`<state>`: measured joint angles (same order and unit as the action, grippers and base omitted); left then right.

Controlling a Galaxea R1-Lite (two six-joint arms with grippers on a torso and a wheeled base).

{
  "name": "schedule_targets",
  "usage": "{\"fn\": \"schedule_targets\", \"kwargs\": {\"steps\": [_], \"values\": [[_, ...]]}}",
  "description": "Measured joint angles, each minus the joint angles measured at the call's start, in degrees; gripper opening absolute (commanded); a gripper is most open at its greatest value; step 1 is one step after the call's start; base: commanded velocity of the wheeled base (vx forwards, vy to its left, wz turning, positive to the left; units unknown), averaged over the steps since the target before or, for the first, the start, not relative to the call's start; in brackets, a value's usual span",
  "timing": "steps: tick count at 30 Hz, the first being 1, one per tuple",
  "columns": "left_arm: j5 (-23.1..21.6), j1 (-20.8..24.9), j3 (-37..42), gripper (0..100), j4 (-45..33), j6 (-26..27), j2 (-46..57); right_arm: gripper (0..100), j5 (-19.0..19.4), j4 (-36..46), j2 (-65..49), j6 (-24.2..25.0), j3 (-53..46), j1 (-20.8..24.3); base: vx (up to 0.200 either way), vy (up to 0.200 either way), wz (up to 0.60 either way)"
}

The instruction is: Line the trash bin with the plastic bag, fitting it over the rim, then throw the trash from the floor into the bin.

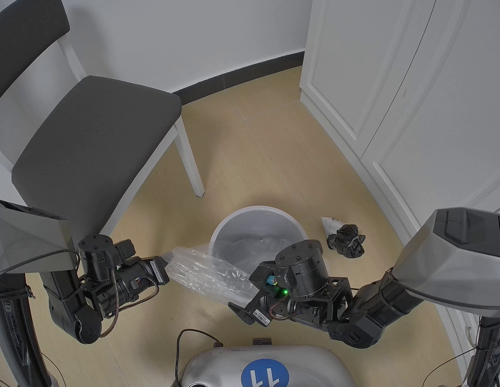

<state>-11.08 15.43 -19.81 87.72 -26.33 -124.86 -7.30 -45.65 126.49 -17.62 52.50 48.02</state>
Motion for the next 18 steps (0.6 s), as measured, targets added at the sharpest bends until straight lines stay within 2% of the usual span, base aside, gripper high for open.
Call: {"fn": "schedule_targets", "kwargs": {"steps": [18], "values": [[0.02,-0.04,0.0,0,0.0,0.06,-0.11,100,0.0,0.33,1.55,-0.91,-2.12,2.54,0.0,0.0,0.0]]}}
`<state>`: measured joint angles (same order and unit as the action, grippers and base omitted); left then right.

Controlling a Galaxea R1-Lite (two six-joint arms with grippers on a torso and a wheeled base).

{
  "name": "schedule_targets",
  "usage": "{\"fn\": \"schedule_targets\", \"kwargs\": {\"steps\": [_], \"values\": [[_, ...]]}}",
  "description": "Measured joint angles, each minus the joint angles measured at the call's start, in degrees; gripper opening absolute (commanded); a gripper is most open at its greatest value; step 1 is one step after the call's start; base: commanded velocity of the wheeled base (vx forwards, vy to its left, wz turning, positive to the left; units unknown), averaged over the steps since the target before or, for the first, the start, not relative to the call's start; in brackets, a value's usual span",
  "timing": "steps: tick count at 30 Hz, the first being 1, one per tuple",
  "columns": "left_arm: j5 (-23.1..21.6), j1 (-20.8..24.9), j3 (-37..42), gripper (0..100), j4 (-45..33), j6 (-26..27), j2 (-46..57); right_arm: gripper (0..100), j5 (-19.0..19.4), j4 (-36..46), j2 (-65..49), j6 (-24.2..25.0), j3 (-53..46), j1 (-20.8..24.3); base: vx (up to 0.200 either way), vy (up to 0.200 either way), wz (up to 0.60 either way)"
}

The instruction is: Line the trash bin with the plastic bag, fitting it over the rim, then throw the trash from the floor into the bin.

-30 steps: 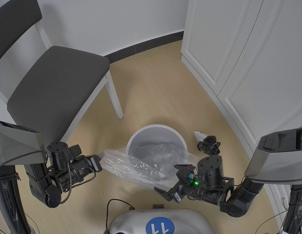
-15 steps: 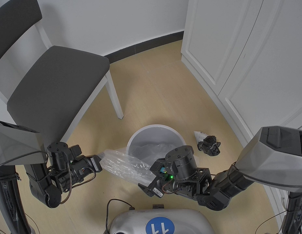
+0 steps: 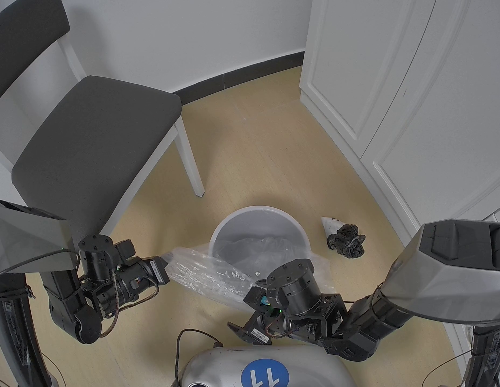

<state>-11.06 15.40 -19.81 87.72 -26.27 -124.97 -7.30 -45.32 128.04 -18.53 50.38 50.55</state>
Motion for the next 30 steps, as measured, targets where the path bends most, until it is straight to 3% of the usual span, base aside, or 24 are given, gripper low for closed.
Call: {"fn": "schedule_targets", "kwargs": {"steps": [19,30], "values": [[0.0,-0.44,-0.04,0,0.02,0.09,-0.11,100,0.79,0.11,5.14,3.12,5.9,-8.39,0.0,0.0,0.0],[0.06,-0.46,-0.06,0,0.05,0.11,-0.59,100,0.02,-0.82,4.77,3.4,6.5,-8.06,0.0,0.0,0.0]]}}
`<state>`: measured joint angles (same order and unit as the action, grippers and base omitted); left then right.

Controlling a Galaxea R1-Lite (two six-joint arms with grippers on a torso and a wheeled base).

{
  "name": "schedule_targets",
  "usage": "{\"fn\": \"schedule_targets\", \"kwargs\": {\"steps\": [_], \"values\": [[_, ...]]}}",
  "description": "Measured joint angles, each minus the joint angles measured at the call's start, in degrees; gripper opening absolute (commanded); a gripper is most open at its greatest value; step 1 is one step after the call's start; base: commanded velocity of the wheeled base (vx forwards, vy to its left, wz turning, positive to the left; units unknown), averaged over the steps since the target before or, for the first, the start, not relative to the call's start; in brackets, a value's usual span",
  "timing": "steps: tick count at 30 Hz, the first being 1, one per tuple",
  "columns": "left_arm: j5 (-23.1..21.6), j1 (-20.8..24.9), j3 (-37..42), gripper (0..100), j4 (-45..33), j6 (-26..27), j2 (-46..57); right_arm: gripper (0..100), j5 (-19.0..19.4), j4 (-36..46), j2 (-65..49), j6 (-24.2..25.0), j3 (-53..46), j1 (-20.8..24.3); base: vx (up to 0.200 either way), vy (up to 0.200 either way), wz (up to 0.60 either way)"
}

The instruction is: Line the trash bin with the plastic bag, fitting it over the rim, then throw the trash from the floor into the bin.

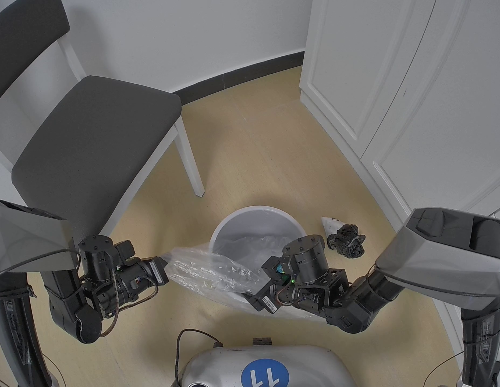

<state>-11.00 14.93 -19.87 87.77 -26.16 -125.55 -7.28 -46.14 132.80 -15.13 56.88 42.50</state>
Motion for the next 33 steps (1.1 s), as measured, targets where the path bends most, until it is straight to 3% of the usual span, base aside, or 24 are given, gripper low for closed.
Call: {"fn": "schedule_targets", "kwargs": {"steps": [5,10,20,25,33], "values": [[0.02,0.0,-0.05,0,0.0,0.0,-0.11,100,-1.37,-0.2,-0.5,-4.5,-0.27,1.13,0.0,0.0,0.0],[0.02,-0.02,-0.09,0,0.0,0.0,-0.16,100,-6.51,-0.72,-1.02,-10.76,-0.3,2.86,0.0,0.0,0.0],[0.02,-0.05,-0.11,0,0.0,0.0,-0.16,100,-10.53,-1.71,0.74,-17.87,-0.44,4.33,0.0,0.0,0.0],[0.02,-0.09,-0.16,0,0.01,0.0,-0.13,100,-11.39,-6.41,1.84,-22.8,-0.38,4.41,0.0,0.0,0.0],[0.0,-0.48,-0.16,0,0.01,-0.02,0.13,100,-13.36,-7.75,2.65,-25.67,-0.46,3.94,0.0,0.0,0.0]]}}
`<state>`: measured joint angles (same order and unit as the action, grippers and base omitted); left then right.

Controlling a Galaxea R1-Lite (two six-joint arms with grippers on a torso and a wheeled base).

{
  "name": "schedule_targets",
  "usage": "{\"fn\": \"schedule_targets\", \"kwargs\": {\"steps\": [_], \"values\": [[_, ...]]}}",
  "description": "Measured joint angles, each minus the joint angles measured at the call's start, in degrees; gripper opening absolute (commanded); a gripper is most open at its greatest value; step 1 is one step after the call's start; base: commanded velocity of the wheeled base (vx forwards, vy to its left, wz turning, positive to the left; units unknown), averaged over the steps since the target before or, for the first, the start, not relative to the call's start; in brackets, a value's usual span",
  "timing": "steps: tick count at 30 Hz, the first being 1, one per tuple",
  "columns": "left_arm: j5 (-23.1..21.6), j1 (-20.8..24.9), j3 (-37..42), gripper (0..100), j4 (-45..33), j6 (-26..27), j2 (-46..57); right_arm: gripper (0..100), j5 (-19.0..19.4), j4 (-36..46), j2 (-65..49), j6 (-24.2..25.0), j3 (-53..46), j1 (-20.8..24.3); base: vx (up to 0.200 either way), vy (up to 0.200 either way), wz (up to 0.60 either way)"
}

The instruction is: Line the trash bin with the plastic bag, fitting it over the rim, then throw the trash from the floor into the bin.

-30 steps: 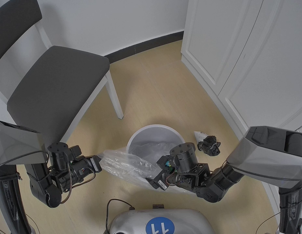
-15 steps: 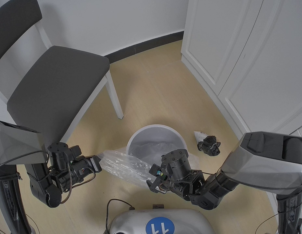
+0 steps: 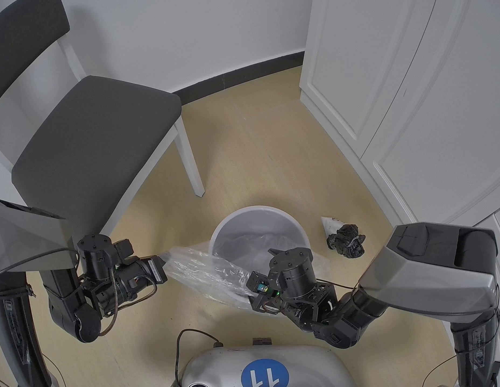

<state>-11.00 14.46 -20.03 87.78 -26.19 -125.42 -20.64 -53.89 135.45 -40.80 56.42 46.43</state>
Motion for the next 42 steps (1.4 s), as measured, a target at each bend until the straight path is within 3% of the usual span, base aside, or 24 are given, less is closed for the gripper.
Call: {"fn": "schedule_targets", "kwargs": {"steps": [9,23,24,35,36,42], "values": [[0.02,-0.11,-0.04,0,0.0,0.02,0.02,100,-2.43,-0.1,-4.33,-3.93,0.02,-0.32,0.0,0.0,0.0],[-0.04,0.06,0.38,0,0.0,0.07,-0.24,100,-2.56,-0.07,-7.86,-4.46,0.0,0.74,0.0,0.0,0.0],[-0.04,0.06,0.49,100,-0.01,0.09,-0.27,100,-2.57,-0.05,-7.86,-4.49,0.0,0.78,0.0,0.0,0.0],[-0.49,0.15,2.54,100,0.0,0.9,-0.11,100,-2.57,-0.07,-7.31,-4.27,0.3,1.57,0.0,0.0,0.0],[-0.46,0.17,2.62,100,0.0,0.95,-0.07,0,-2.57,-0.1,-7.2,-4.22,0.33,1.66,0.0,0.0,0.0],[-0.46,0.1,3.08,100,0.0,1.01,0.17,0,-2.57,-0.07,-6.31,-3.97,0.88,1.99,0.0,0.0,0.0]]}}
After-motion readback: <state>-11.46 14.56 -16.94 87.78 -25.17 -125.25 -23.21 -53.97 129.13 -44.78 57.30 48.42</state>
